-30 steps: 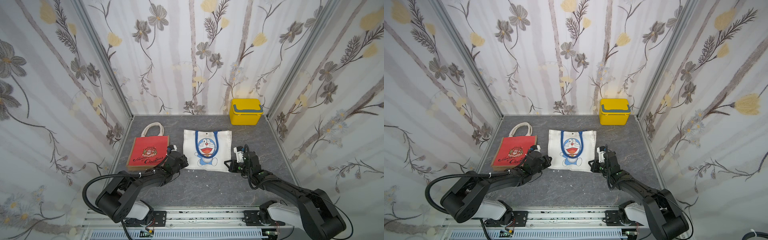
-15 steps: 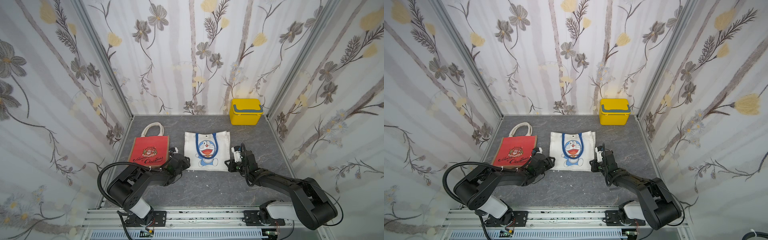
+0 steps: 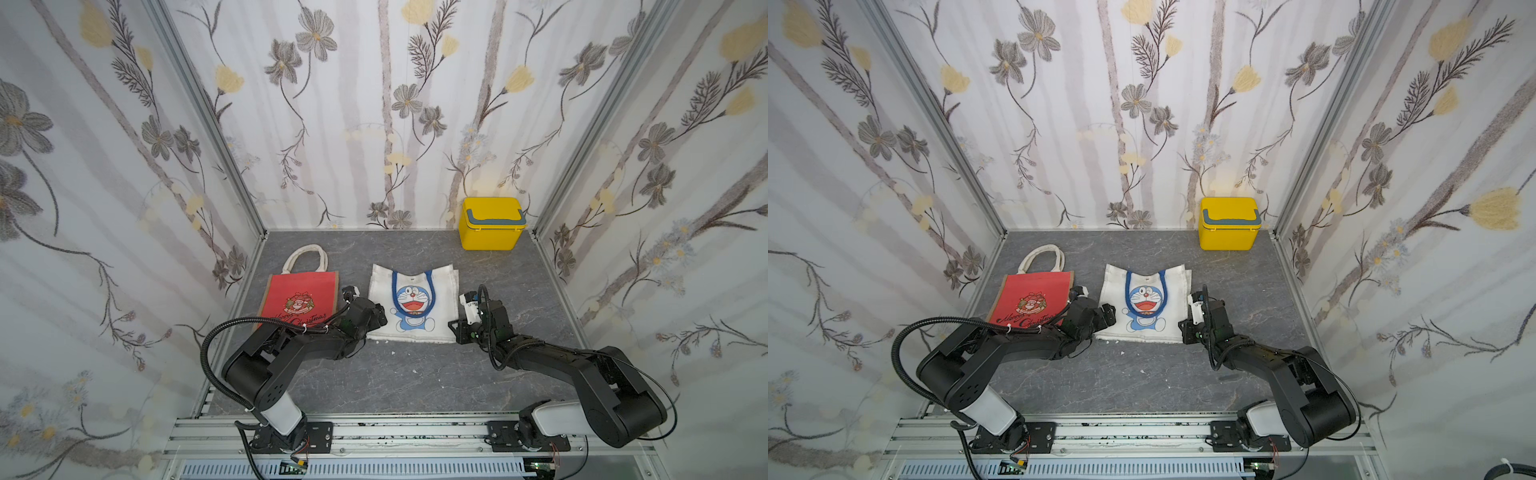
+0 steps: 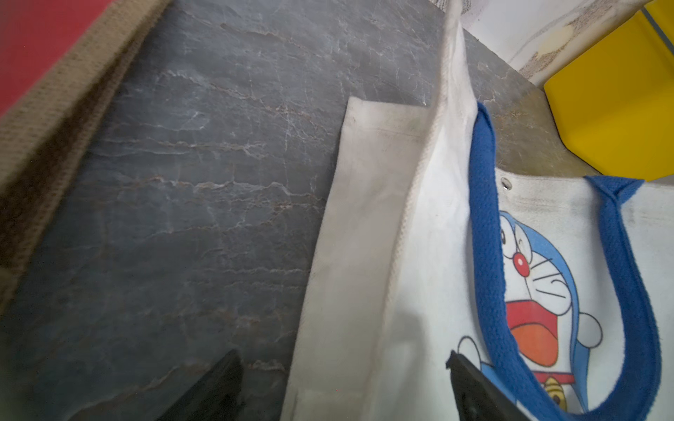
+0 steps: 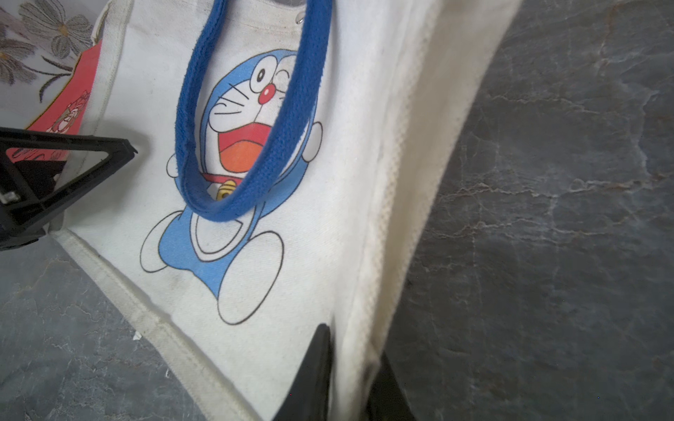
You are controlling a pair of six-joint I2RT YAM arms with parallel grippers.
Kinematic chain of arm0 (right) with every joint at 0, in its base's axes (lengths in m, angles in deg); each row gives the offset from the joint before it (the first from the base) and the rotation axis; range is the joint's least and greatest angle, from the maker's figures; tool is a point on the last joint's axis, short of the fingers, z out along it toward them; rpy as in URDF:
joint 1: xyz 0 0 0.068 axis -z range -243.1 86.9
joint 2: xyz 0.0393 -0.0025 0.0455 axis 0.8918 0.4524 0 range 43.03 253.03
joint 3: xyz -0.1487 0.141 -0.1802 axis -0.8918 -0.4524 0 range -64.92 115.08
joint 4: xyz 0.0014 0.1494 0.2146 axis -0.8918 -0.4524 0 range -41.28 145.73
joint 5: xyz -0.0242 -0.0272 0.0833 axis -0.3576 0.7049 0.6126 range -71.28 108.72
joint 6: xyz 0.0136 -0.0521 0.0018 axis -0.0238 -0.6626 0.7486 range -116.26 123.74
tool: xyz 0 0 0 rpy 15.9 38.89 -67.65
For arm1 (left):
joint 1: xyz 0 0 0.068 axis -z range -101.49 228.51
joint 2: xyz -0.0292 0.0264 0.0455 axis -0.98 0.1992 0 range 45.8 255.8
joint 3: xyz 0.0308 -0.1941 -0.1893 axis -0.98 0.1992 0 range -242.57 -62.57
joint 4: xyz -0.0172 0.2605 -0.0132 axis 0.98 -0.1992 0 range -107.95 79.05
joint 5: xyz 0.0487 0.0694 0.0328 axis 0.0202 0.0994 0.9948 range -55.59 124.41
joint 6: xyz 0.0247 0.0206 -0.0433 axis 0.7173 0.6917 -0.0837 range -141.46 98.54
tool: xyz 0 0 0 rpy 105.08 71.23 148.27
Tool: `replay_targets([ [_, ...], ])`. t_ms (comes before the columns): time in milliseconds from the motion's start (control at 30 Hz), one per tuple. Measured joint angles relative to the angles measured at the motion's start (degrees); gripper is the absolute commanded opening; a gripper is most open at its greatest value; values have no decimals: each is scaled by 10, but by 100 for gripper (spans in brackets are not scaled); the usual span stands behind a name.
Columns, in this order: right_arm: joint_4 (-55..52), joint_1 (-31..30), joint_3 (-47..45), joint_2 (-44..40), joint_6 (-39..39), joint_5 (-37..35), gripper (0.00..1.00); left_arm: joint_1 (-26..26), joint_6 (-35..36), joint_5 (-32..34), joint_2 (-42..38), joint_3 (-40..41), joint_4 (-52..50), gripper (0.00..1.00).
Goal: Put away the canvas bag
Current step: Pick up the canvas bag from the center of the board.
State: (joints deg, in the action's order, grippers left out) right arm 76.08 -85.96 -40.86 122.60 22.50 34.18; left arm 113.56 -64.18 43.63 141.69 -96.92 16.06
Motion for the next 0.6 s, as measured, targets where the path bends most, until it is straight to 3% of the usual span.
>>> replay_targets([
  [167,17,1,0,5,2,6,11,-1,-12,-14,18,29,76,43],
  [300,28,2,2,14,3,-3,9,0,-14,-17,22,30,83,11],
  [367,25,3,11,15,4,-7,9,1,-14,-19,16,25,73,0],
  [500,-10,4,62,13,7,-8,8,1,-12,-18,-26,-17,32,0],
  [600,-35,8,124,13,9,-5,7,-13,-5,-27,-43,-93,-13,0],
])
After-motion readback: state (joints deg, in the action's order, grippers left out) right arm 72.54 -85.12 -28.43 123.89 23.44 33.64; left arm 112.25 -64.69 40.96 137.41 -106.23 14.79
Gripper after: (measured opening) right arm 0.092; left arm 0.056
